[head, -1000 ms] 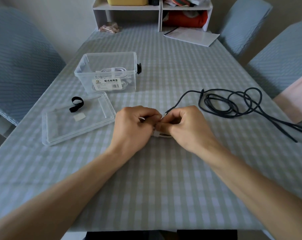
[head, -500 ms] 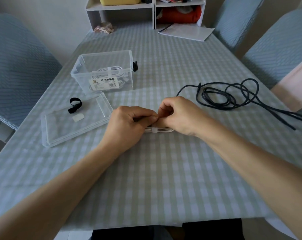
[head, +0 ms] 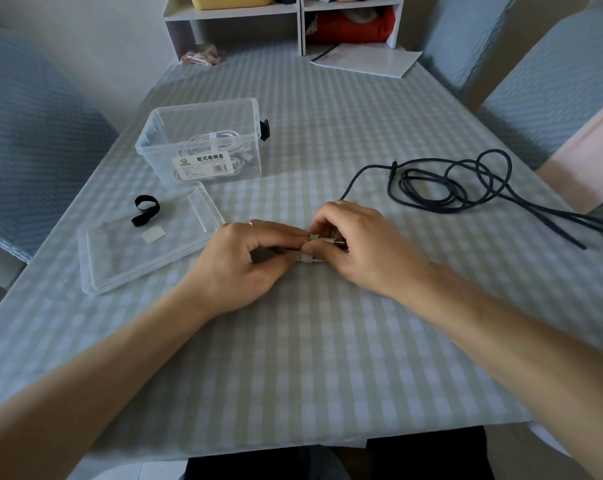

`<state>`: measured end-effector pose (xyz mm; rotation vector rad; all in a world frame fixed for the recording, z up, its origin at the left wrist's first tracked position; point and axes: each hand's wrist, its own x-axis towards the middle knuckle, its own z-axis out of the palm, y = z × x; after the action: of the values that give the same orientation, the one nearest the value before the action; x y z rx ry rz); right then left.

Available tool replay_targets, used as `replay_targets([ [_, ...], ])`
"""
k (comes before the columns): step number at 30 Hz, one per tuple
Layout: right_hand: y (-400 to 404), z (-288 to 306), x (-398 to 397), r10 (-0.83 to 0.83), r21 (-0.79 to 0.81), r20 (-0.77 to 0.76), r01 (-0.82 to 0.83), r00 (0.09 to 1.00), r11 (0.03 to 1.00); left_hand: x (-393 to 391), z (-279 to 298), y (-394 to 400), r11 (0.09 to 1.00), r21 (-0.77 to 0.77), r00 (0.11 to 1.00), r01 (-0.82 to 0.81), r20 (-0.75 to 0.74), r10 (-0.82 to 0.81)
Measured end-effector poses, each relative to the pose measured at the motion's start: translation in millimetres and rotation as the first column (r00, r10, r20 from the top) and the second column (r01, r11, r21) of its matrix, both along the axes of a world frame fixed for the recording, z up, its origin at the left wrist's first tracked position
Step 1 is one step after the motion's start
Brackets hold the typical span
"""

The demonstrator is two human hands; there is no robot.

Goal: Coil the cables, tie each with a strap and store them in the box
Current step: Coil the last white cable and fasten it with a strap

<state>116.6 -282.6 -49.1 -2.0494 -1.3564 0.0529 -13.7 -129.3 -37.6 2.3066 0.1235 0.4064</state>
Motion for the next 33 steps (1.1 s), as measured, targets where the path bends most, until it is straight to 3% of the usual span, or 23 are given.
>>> replay_targets([
  [8,-1.0,0.5,8.2,0.056,0.011,-0.013,-0.056,0.998,0.998,-3.9,-2.2,4.9,0.953,0.262,0.985,0.151,0.038,-0.167],
  [15,-8.4,4.6,14.7,0.111,0.001,-0.102,-0.111,0.989,0.994,-1.5,-12.1,9.6,0.793,0.608,0.984,0.042,0.113,-0.139],
  [19,-11.1,5.1,18.9,0.108,0.024,-0.199,-0.106,0.974,0.994,0.9,-13.4,9.3,0.677,0.736,0.958,0.028,0.172,-0.227],
  [23,-12.2,1.7,16.9,0.091,0.028,-0.214,-0.087,0.973,0.996,-0.3,-19.2,9.6,0.713,0.701,0.945,0.024,0.216,-0.245],
  [28,-14.9,0.9,14.8,0.092,0.041,-0.194,-0.086,0.977,0.995,0.2,-21.2,8.0,0.878,0.475,0.934,0.053,0.287,-0.212],
  [33,-12.9,1.8,15.1,0.103,0.050,-0.198,-0.095,0.975,0.994,-0.4,-16.0,4.5,0.931,0.363,0.947,0.033,0.286,-0.145],
])
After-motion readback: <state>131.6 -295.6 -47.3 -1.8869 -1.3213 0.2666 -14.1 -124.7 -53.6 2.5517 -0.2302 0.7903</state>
